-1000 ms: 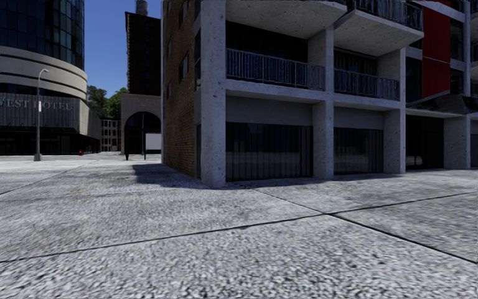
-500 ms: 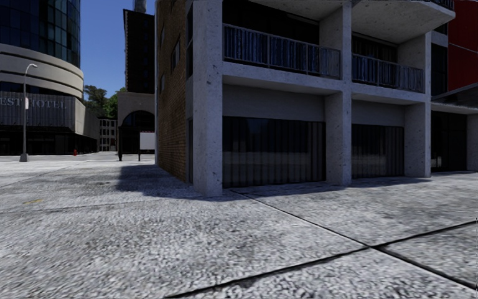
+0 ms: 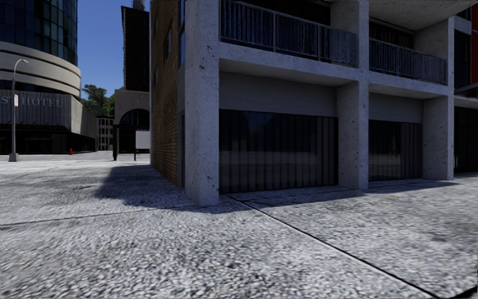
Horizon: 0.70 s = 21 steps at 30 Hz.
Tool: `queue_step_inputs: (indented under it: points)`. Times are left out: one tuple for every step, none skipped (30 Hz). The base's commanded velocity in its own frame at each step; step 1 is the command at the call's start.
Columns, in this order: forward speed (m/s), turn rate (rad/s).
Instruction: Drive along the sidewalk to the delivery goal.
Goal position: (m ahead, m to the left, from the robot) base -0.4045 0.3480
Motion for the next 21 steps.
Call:
queue_step_inputs:
  points:
    - [0.00, 0.00]
    - [0.00, 0.00]
    - [0.00, 0.00]
    - [0.00, 0.00]
    - [0.00, 0.00]
    - [0.00, 0.00]
    - [0.00, 0.00]
    - [0.00, 0.00]
    - [0.00, 0.00]
    - [0.00, 0.00]
    - [0.00, 0.00]
    - [0.00, 0.00]
    - [0.00, 0.00]
    - [0.00, 0.00]
    - [0.00, 0.00]
    - [0.00, 0.00]
    - [0.00, 0.00]
    - [0.00, 0.00]
    - [0.00, 0.00]
    - [0.00, 0.00]
    - [0.00, 0.00]
